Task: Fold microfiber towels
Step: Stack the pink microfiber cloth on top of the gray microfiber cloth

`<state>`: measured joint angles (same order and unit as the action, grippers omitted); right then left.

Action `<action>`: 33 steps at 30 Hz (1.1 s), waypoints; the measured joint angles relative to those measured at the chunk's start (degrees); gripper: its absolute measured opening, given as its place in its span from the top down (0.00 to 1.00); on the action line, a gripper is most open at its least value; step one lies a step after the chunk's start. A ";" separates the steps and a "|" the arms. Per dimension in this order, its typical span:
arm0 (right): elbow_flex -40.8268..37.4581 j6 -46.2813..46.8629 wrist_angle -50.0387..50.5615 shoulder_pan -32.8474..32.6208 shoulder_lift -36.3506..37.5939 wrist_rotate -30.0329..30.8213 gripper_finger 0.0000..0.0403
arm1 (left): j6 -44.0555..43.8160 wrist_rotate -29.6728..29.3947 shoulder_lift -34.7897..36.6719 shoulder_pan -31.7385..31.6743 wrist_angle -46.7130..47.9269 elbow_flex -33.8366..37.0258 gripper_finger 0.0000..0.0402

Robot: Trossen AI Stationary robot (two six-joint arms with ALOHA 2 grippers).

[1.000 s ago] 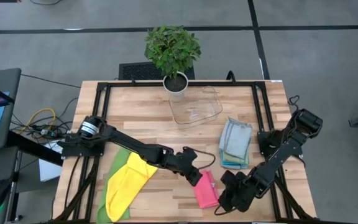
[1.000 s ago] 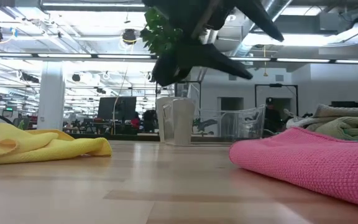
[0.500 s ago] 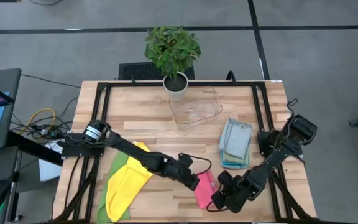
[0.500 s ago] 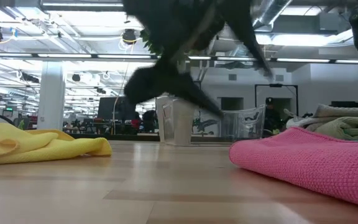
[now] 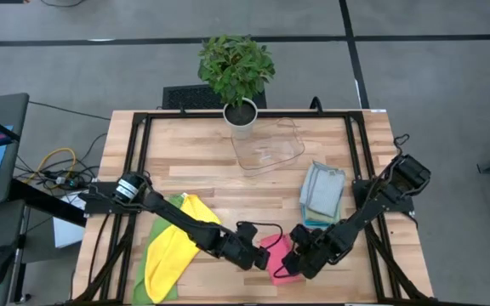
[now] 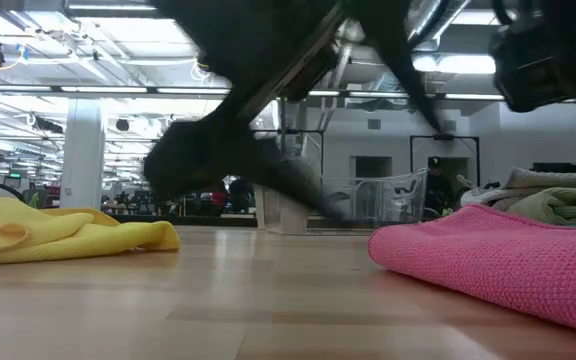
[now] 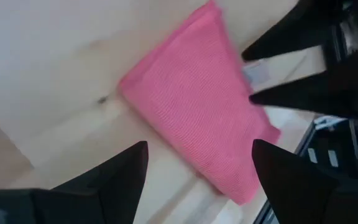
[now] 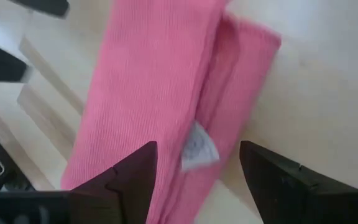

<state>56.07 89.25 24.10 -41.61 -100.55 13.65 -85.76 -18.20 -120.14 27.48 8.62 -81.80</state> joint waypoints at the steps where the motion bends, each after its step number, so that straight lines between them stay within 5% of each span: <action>1: 0.00 -0.79 0.04 0.51 0.00 -0.11 0.37 | -1.46 -0.27 -0.28 0.39 0.42 -0.06 0.30; 19: 0.37 -2.51 -0.78 1.14 -4.70 -1.30 0.37 | -11.95 -0.24 -6.36 -0.17 -9.04 -0.11 0.35; 33: 0.07 -6.27 -1.69 1.62 -4.39 -2.38 0.71 | -14.09 1.59 -10.72 -1.80 -10.95 -1.46 0.61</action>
<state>56.14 82.98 22.40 -39.99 -104.94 11.26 -99.85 -16.60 -130.86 25.68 -2.33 -83.26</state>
